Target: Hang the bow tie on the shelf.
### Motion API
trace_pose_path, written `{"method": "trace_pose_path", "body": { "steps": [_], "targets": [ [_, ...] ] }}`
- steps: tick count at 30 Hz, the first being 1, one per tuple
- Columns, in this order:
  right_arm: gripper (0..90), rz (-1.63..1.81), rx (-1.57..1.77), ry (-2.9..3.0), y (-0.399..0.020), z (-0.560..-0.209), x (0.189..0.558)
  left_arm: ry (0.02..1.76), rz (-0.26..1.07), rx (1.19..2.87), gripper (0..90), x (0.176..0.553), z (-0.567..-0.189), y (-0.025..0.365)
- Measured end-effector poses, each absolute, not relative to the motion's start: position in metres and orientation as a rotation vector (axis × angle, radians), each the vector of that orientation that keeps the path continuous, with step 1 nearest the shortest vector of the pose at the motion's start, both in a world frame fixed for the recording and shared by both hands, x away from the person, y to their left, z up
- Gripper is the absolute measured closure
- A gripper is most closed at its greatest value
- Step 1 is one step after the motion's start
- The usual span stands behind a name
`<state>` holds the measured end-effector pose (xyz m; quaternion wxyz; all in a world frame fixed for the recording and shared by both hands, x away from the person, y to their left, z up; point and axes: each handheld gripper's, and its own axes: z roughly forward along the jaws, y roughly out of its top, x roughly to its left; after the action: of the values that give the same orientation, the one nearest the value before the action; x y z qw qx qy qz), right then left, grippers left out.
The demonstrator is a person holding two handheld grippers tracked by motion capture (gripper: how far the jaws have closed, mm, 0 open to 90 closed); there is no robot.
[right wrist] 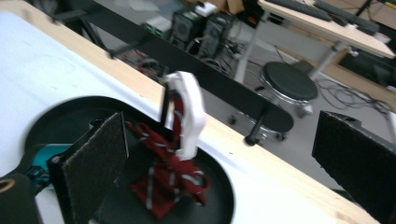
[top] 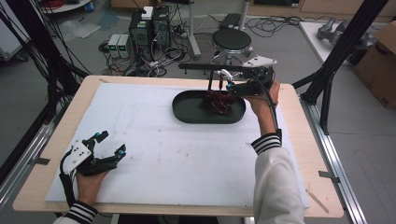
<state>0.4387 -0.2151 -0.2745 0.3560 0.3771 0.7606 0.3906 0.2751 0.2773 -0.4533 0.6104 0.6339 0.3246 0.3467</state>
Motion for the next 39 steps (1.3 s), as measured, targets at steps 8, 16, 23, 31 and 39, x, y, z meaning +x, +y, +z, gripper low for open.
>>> {"method": "trace_pose_path", "body": {
  "steps": [8,16,23,31,39],
  "targets": [
    [2.5,1.215,0.968,1.916,-0.231,-0.272,0.403,0.751,0.81,1.46,15.7,0.275,-0.453,0.277],
    [2.5,1.361,0.938,1.875,-0.251,-0.288,0.354,0.75,0.819,1.454,15.7,0.274,-0.454,0.277],
    [2.5,1.475,0.957,1.827,-0.271,-0.317,0.319,0.75,0.819,1.455,15.7,0.274,-0.454,0.277],
    [2.5,1.53,0.96,1.776,-0.28,-0.352,0.285,0.749,0.819,1.458,15.7,0.274,-0.454,0.277],
    [2.5,1.592,0.892,1.773,-0.269,-0.389,0.265,0.746,0.823,1.462,15.7,0.274,-0.453,0.276]
  ]
}}
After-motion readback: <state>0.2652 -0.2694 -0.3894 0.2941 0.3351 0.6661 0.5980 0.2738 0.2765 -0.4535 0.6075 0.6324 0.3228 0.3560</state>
